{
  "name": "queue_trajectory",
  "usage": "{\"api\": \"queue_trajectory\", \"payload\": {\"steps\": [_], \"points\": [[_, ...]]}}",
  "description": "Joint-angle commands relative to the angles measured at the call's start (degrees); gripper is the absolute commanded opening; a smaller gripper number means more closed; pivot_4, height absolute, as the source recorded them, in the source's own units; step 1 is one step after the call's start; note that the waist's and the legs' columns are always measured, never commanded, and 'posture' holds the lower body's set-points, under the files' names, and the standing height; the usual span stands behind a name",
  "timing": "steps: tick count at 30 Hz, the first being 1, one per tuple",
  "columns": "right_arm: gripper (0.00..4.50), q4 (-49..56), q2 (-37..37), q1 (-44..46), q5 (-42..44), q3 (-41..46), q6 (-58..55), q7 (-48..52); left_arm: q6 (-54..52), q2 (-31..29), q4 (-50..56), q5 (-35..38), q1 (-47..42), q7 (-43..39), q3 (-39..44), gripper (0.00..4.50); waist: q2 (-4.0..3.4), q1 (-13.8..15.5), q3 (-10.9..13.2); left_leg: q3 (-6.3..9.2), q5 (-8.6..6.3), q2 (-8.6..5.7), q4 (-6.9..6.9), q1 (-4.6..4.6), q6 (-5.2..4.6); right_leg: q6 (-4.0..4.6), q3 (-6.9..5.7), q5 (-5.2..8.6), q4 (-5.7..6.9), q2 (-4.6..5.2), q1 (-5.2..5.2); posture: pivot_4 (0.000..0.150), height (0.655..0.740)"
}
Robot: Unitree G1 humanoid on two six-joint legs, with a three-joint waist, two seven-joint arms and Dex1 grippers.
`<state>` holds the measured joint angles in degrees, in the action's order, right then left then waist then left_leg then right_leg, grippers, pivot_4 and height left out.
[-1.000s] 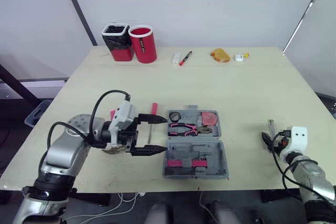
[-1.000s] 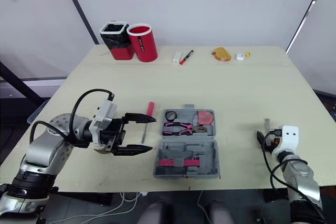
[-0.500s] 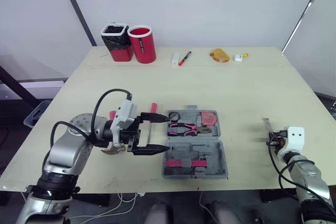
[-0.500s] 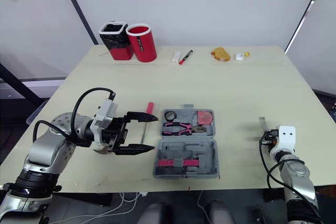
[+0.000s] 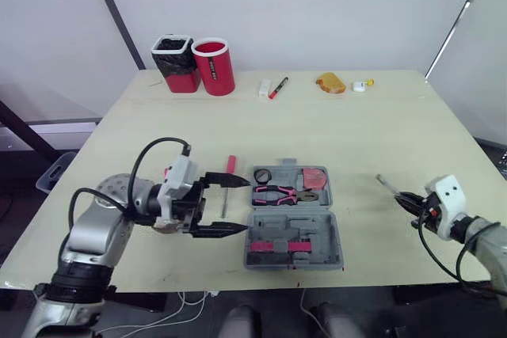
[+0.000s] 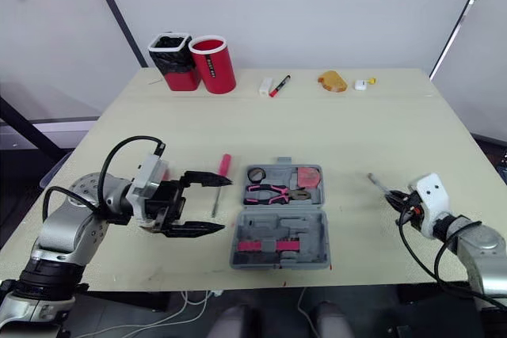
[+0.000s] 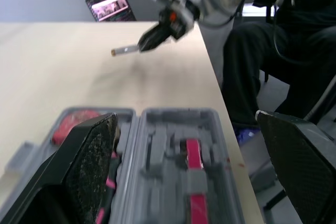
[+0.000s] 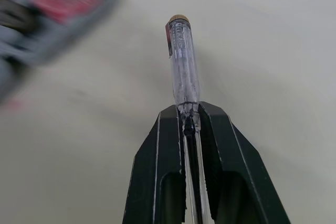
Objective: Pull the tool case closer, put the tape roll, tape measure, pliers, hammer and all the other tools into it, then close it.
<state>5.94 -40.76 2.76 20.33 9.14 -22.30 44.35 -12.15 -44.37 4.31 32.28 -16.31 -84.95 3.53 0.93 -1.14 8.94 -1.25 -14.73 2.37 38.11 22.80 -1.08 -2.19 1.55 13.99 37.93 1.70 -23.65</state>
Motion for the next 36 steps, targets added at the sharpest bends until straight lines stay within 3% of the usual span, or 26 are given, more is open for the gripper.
{"api": "queue_trajectory", "payload": {"steps": [1,9,15,23,36], "points": [[0.01,7.33,-2.99,5.69,2.66,-3.78,-7.09,3.89,2.71,-1.67,-2.69,0.51,-0.96,-1.81,3.17,4.5,-0.01,0.0,0.01,0.0,0.0,0.0,0.0,0.0,0.0,0.0,0.0,0.0,-0.01,0.0,0.0,0.15,0.74],[0.01,13.24,-2.91,23.89,5.21,-16.56,-22.48,8.07,4.97,-2.95,-4.82,0.89,-0.48,-4.05,4.58,4.5,0.07,0.62,0.08,0.04,0.0,-0.02,0.08,0.16,0.0,0.02,-0.11,0.0,-0.06,0.09,-0.03,0.15,0.74],[0.01,12.76,-1.44,33.57,-2.61,-31.59,-24.27,9.52,4.38,-4.11,-4.3,1.0,0.62,-4.05,4.75,4.5,0.14,0.37,0.19,0.04,0.0,-0.02,0.09,0.21,0.0,0.02,-0.11,-0.01,-0.06,0.12,-0.08,0.15,0.74],[0.01,10.26,4.25,35.59,-12.25,-42.73,-24.33,6.05,5.05,-5.79,-3.67,-0.03,2.78,-4.22,4.69,4.5,0.18,0.37,0.21,0.03,0.0,-0.02,0.11,0.3,0.0,0.02,-0.13,-0.01,-0.03,0.13,-0.18,0.15,0.74],[0.01,6.36,11.24,36.71,-19.56,-48.52,-22.58,5.54,8.5,-7.88,-10.82,-3.14,1.95,-6.23,3.73,4.5,0.18,0.35,0.22,0.12,0.0,-0.02,0.21,0.6,0.01,0.02,-0.25,-0.02,0.03,0.12,-0.45,0.15,0.74]]}}
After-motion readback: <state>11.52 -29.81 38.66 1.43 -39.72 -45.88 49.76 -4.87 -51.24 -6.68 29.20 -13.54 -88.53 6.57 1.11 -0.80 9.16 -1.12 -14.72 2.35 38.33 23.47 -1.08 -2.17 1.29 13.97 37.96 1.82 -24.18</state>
